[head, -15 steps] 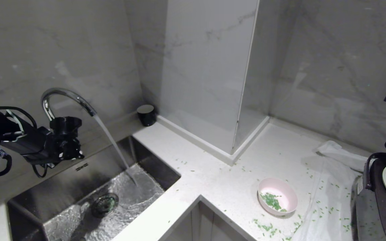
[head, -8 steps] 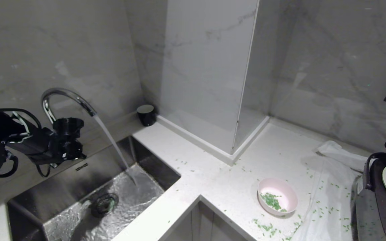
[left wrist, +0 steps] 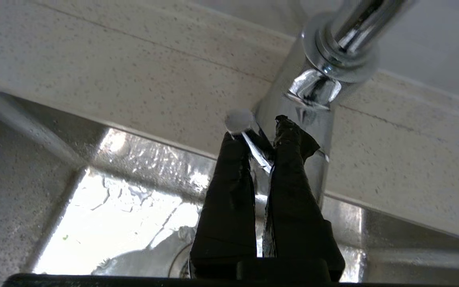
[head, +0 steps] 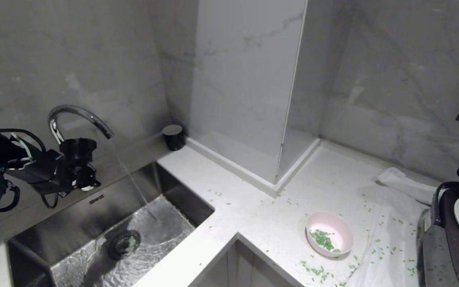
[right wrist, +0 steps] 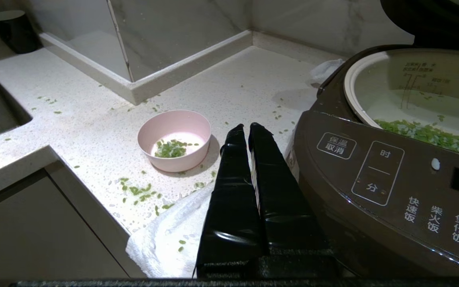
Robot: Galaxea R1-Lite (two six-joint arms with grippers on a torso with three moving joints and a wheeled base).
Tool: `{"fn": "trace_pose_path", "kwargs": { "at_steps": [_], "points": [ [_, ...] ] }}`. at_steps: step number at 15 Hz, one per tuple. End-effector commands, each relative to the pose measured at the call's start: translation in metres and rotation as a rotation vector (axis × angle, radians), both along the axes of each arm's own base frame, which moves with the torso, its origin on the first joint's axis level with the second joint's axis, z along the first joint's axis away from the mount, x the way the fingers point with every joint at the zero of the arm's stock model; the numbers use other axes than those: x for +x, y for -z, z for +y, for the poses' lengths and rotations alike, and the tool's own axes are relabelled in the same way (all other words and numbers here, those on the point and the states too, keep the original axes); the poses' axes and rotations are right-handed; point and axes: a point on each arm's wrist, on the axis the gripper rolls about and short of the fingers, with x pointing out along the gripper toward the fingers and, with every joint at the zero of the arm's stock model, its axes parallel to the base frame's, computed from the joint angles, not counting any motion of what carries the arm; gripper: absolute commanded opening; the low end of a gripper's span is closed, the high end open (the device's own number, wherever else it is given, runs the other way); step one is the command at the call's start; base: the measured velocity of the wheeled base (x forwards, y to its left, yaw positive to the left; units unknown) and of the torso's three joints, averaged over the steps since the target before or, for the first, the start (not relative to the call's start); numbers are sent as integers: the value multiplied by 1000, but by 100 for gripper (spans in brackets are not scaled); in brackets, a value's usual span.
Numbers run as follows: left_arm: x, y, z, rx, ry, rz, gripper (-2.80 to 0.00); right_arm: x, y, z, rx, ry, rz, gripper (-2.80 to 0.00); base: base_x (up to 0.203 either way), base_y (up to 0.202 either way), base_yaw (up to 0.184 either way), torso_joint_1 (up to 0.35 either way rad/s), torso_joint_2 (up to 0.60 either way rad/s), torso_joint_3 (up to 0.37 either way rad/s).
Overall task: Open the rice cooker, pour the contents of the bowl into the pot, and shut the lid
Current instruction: Turn on the tap
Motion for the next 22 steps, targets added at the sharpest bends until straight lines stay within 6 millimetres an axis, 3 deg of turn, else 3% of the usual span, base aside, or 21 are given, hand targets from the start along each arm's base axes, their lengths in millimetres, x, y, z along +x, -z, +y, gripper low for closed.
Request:
{"fn": "trace_pose_path", "kwargs": {
  "at_steps": [1, 22],
  "points": [
    [0, 1, 2, 3, -11, 1, -280, 0, 0, 0, 0, 0, -1, -280, 0, 0, 0, 0, 0, 0],
    [-4, 0, -11, 0, 14, 15, -280, 0, 0, 0, 0, 0, -1, -280, 0, 0, 0, 0, 0, 0]
  ]
}}
